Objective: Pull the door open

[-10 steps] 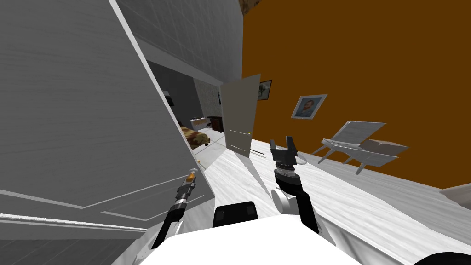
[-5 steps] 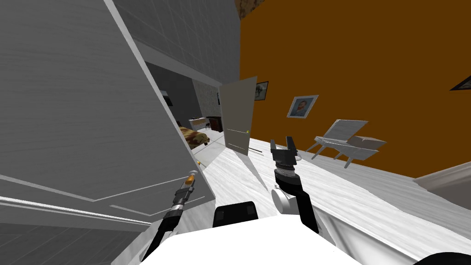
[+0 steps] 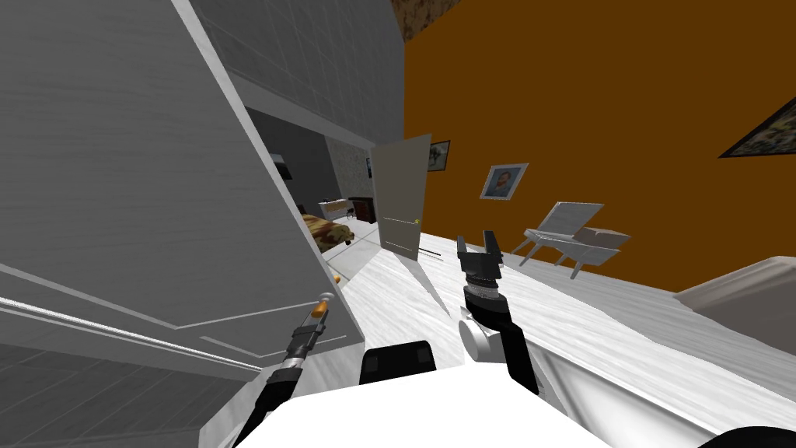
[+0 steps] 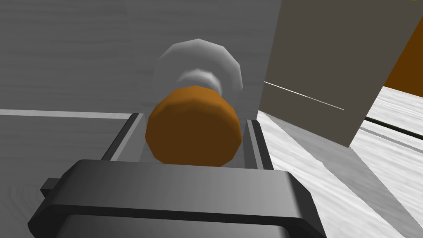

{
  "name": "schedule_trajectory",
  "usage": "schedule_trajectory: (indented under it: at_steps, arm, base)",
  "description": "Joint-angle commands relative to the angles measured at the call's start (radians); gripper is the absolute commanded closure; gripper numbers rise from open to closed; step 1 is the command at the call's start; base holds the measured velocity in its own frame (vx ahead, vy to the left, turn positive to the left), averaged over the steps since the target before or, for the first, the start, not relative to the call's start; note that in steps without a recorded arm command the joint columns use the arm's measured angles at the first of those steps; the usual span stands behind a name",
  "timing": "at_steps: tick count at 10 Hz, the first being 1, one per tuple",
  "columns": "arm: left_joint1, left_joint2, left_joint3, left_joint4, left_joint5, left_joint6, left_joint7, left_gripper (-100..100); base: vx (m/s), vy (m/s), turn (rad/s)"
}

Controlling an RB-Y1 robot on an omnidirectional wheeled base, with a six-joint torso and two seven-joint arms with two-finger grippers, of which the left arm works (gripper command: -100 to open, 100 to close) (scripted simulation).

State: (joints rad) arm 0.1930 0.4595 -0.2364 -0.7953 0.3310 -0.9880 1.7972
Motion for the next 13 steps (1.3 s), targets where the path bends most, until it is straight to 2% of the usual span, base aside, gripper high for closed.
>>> schedule_trajectory:
  at_steps: [1,3,4,7,8,9,10,12,13]
  arm:
    - [0.028,0.011,-0.020,-0.002,0.000,-0.031,0.000,100]
    - [0.066,0.025,-0.048,-0.003,0.000,-0.079,0.000,100]
    - [0.066,0.025,-0.048,-0.003,0.000,-0.079,0.000,100]
    - [0.138,0.051,-0.101,-0.004,0.001,-0.172,0.000,100]
    - [0.138,0.051,-0.101,-0.004,0.001,-0.184,0.000,100]
    - [0.163,0.060,-0.120,-0.004,0.002,-0.212,0.000,100]
    - [0.163,0.060,-0.120,-0.004,0.002,-0.222,0.000,100]
    - [0.211,0.076,-0.157,-0.002,0.003,-0.285,-0.001,100]
    - [0.211,0.076,-0.157,-0.002,0.003,-0.295,-0.001,100]
  base:
    - [-0.005,0.009,-0.011]
    - [0.013,0.028,0.009]
    - [0.007,0.018,0.002]
    - [0.007,0.035,0.005]
    - [0.002,0.034,0.014]
    - [0.003,0.033,0.002]
    - [-0.006,0.022,0.010]
    - [0.004,0.041,0.011]
    - [-0.012,0.013,-0.017]
